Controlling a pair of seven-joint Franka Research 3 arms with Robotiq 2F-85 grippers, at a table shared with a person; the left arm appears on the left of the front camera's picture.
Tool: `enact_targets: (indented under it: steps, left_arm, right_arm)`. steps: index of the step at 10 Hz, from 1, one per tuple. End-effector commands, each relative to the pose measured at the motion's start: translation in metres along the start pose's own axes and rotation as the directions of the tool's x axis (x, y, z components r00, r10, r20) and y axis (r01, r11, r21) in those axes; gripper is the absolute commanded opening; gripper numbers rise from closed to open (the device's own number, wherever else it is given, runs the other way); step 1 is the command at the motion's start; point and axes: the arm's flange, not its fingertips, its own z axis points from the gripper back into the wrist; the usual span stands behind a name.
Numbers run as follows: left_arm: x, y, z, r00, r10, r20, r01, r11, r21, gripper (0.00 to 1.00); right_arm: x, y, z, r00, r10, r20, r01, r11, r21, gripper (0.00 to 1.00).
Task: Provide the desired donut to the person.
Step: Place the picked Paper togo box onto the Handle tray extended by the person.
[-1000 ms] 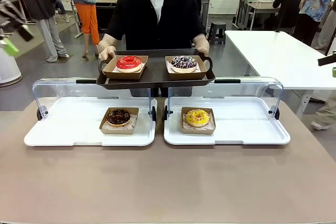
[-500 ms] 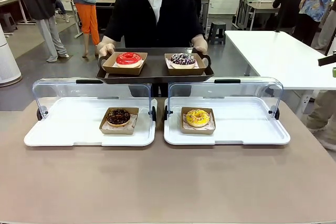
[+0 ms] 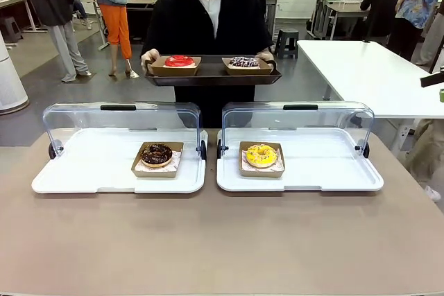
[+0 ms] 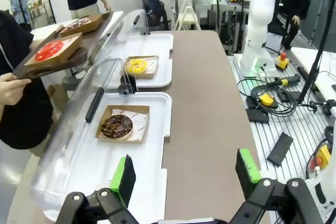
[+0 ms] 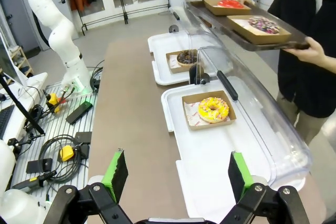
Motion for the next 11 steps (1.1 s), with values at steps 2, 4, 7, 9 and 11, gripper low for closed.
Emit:
enact_targets:
  steps: [2,4,7,9,11]
  left_arm:
    - [-0.021,-0.004,-0.011,0.999,0.008,0.042,-0.009,0.999,0.031,1.00]
    - [-0.007,-0.010,-0.014,0.997,-0.070,-0.026,0.072,0.993,0.093,1.00]
    - [-0.026,-0.002,-0.009,1.000,0.025,0.018,-0.025,1.000,0.011,1.00]
    - [-0.026,-0.002,-0.009,1.000,0.025,0.018,-0.025,1.000,0.011,1.00]
    - [-0.026,-0.002,-0.009,1.000,0.025,0.018,-0.025,1.000,0.011,1.00]
  right_arm:
    - [0.002,0.001,-0.002,1.000,-0.010,0.008,0.010,1.000,0.003,1.00]
    - [0.002,0.001,-0.002,1.000,-0.010,0.008,0.010,1.000,0.003,1.00]
    - [0.002,0.001,-0.002,1.000,-0.010,0.008,0.010,1.000,0.003,1.00]
    - [0.002,0.001,-0.002,1.000,-0.010,0.008,0.010,1.000,0.003,1.00]
    - [0.002,0.001,-0.002,1.000,-0.010,0.008,0.010,1.000,0.003,1.00]
